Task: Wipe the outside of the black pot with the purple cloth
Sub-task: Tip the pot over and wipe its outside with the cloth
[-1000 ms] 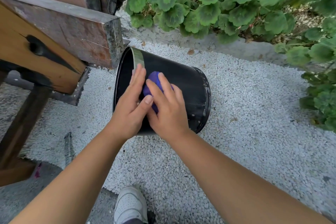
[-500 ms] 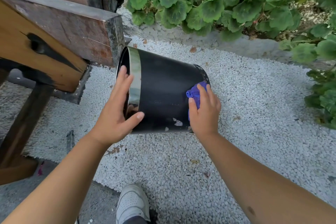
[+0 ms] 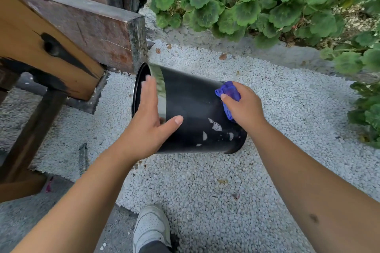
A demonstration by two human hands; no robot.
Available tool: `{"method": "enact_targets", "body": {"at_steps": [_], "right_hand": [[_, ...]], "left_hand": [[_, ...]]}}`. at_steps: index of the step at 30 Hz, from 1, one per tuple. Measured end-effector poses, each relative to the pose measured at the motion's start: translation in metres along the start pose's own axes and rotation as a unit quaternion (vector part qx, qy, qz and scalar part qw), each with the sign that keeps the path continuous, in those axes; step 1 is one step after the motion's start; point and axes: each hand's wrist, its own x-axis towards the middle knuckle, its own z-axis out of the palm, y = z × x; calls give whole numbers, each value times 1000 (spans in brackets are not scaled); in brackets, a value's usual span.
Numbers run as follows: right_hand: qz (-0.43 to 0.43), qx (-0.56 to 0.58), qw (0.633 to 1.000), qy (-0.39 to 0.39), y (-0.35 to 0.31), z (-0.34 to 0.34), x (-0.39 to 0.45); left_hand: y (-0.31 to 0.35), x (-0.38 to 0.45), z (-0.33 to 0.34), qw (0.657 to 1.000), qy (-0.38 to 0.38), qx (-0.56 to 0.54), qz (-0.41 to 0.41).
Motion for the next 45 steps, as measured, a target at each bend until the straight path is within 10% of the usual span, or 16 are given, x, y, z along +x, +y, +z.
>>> {"method": "enact_targets", "body": {"at_steps": [12, 17, 38, 45], "right_hand": [[-24, 18, 994, 104, -42, 1, -12], [-169, 56, 984, 9, -111, 26, -45], [21, -14, 996, 89, -8, 12, -32], [-135, 76, 985, 82, -86, 26, -57]], "left_hand": [[19, 4, 10, 997, 63, 48, 7], [24, 14, 12, 996, 60, 45, 40], [23, 19, 9, 994, 88, 65, -2], [27, 29, 9, 994, 105, 26, -12]]}}
